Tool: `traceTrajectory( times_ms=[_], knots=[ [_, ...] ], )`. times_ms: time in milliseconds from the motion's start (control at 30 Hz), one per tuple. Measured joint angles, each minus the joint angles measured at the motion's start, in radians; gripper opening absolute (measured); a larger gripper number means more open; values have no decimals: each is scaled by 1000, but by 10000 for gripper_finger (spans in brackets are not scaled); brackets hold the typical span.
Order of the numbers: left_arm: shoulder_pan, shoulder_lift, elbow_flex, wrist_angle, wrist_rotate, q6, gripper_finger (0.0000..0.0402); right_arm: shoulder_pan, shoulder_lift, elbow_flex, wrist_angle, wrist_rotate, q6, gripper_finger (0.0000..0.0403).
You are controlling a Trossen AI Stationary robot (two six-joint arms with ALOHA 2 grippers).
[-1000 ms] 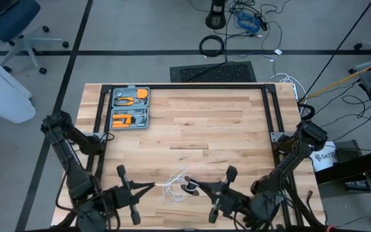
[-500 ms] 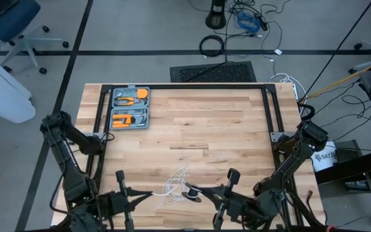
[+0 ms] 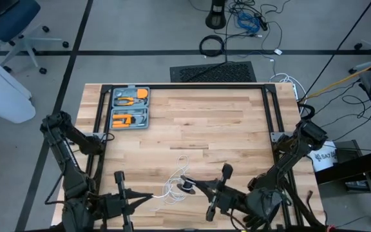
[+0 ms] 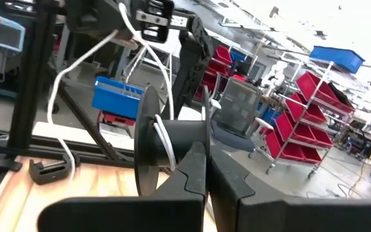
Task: Coil cords
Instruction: Coil the white wire on the spool
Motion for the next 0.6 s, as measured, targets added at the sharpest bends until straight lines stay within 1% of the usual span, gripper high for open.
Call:
traceTrajectory(
  times_ms=[133, 267, 367, 433, 600],
  knots=[
    [25, 0, 0, 7, 0, -6, 10, -20, 0, 0, -14, 0, 47, 0],
    [76, 0, 0, 9, 10, -31, 10, -40, 0, 0, -61, 2, 103, 0],
    [119, 0, 0, 32, 80, -34, 10, -53, 0, 0, -84, 11, 143, 0],
    [153, 4, 0, 39, 143, -48, 10, -60, 0, 0, -94, 37, 165, 0],
    [228, 19, 0, 34, 266, -111, 10, -69, 0, 0, -122, 104, 212, 0]
  ],
)
